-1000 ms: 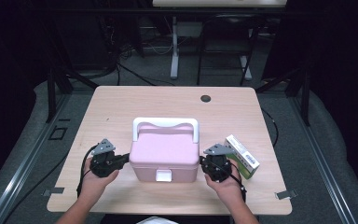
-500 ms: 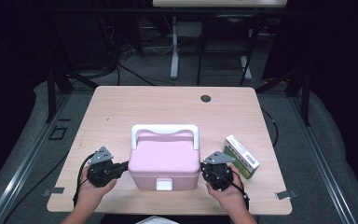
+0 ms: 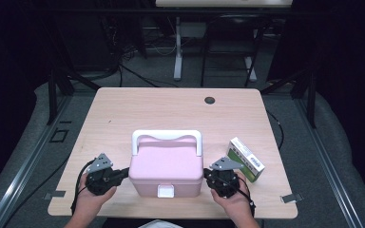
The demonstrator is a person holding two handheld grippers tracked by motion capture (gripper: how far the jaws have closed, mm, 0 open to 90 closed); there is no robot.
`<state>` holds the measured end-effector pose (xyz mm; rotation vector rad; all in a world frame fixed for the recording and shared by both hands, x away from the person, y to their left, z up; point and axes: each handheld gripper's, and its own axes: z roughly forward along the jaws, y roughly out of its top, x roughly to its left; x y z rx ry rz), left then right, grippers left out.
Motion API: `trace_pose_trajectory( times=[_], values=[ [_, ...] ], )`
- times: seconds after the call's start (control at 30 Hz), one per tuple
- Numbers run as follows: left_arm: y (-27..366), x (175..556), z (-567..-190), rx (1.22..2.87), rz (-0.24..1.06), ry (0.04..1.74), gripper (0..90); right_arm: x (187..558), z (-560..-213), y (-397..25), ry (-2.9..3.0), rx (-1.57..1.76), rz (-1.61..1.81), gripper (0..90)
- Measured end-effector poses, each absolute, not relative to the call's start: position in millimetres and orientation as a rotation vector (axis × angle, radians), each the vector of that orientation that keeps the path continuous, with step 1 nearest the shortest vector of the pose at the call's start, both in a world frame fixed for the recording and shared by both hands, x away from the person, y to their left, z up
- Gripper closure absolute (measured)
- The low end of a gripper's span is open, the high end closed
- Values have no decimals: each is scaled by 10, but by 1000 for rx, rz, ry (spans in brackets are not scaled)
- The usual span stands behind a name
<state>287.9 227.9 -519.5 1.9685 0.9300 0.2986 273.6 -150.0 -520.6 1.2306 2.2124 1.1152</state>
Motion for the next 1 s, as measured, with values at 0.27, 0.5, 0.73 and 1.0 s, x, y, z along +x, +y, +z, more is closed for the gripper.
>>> trace_pose_trajectory(
  times=[0.27, 0.5, 0.73, 1.0],
  values=[
    [2347, 2927, -5207, 1944, 278, 964, 755, 2783, -5221, -1569, 2211, 1239, 1129, 712],
    [2433, 2975, -5188, 1907, 268, 997, 638, 2828, -5212, -1623, 2214, 1237, 1143, 613],
    [2497, 3052, -5107, 1918, 221, 1015, 539, 2845, -5092, -1658, 2203, 1225, 1136, 558],
    [2557, 3139, -4875, 1872, 219, 1027, 507, 2907, -4818, -1718, 2176, 1258, 1141, 547]
  ],
)
